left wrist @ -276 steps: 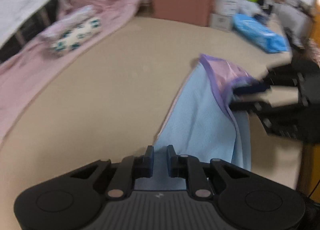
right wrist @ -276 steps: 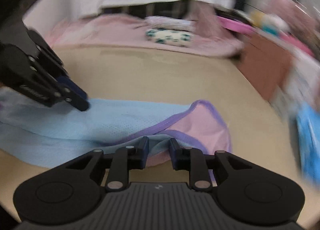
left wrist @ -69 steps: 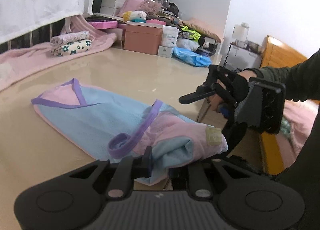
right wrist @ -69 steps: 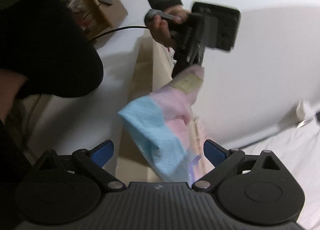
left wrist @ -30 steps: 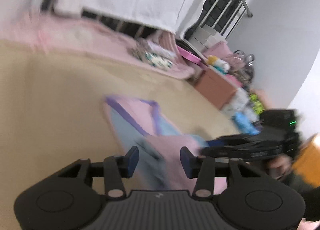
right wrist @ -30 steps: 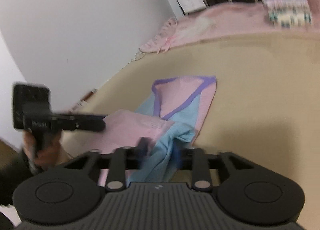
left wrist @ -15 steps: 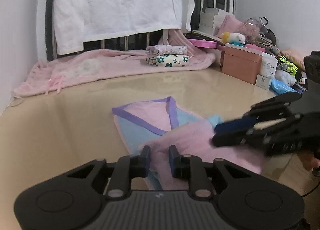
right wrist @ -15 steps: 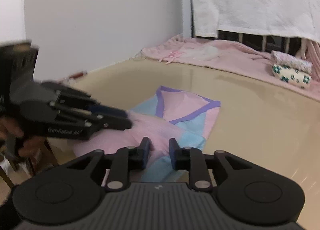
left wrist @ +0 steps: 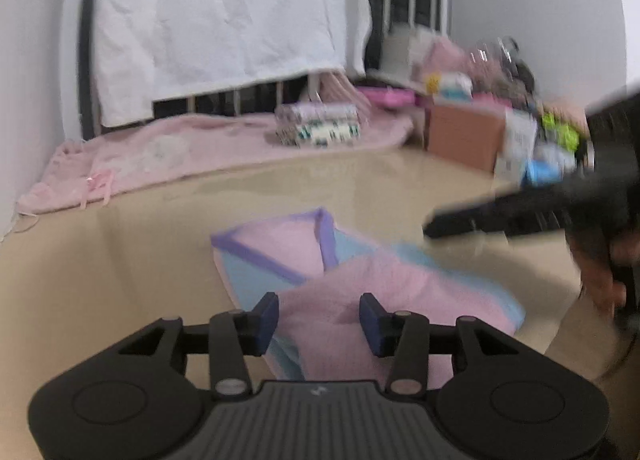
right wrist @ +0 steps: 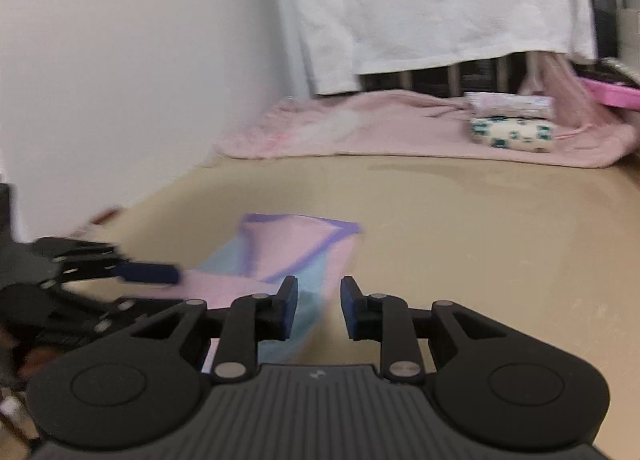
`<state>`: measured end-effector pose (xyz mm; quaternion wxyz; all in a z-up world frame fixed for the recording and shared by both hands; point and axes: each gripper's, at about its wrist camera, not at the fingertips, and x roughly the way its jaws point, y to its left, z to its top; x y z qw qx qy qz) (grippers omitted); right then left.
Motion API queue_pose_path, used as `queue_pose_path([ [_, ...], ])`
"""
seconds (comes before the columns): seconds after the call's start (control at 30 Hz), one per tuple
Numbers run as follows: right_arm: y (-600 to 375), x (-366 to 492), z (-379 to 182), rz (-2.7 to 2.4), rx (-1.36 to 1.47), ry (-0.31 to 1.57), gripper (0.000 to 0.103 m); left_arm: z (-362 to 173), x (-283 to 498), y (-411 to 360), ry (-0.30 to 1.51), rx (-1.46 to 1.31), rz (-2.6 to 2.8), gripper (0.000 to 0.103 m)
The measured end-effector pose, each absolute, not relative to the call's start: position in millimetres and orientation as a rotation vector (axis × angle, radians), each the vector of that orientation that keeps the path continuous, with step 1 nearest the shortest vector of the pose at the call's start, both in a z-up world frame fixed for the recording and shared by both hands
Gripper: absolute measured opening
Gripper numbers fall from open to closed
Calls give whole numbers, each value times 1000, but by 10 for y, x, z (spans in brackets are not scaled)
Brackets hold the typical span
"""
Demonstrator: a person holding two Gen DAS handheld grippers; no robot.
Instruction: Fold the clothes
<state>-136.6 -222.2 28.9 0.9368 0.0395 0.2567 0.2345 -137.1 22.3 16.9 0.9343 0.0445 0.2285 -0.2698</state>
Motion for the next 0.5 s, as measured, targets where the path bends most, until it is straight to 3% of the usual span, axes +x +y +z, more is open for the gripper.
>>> queue_pose_path([
  [0.07, -2149, -1384, 265, 551, 88, 533, 24, 246, -1394, 191, 441, 80, -580, 57],
  [0.23, -2094, -1336, 95, 500, 44, 600, 24, 49, -1392, 26, 511, 199, -614, 53],
  [0.4, -2332, -1438, 172, 440, 132, 611, 24, 26, -1401, 158, 529, 116, -583, 54],
  [0.47, -2373, -1503, 226, 488, 212, 612, 37, 52, -1411, 188, 521, 105, -567, 55],
  [0.5, -2328, -1536, 233, 504, 216, 616, 39, 69, -1423, 213, 514, 98, -559, 55],
])
